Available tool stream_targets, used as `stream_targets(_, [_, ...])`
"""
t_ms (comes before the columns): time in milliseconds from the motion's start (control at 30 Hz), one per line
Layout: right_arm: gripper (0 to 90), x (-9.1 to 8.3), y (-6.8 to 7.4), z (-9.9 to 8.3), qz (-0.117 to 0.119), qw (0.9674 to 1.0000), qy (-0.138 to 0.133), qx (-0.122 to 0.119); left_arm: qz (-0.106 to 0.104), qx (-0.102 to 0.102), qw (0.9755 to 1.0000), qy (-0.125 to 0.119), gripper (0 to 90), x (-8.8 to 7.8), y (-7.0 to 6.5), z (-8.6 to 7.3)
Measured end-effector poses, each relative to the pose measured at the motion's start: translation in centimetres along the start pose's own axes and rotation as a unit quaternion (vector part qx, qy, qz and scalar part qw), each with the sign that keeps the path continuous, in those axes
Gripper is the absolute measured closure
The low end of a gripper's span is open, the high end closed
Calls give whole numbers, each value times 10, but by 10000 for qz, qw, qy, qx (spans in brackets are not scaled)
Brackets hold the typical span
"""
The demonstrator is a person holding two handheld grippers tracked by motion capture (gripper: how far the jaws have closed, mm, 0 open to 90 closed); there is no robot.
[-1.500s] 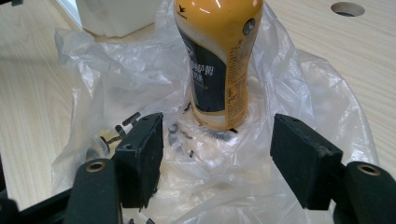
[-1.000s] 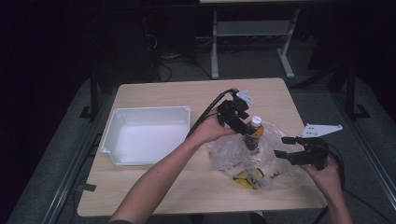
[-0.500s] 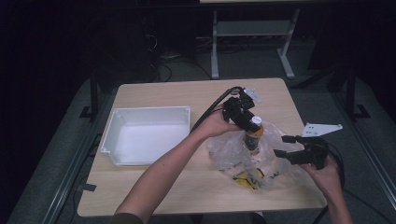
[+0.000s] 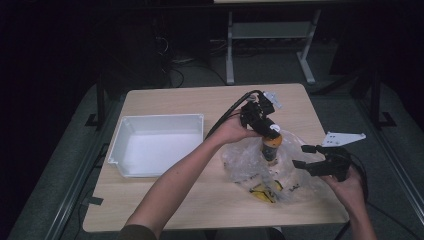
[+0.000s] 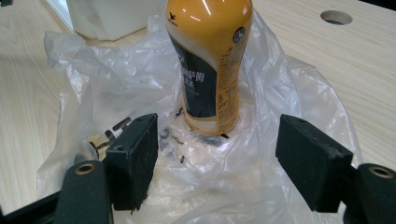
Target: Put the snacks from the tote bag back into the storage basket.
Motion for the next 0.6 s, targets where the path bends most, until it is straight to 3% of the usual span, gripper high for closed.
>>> stream_targets(600, [287, 1, 0, 1, -93, 10000, 24, -14, -5, 54, 9999, 153, 571, 2, 2, 0])
Point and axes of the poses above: each handheld gripper's, and its own axes: x roughly forward along the jaws, z roughly out of its top, y roughly to its left, the point moved 2 cm from there along x, roughly forward along the jaws, and after that the axes turned 6 degrees about -z, right-handed, at the moved point
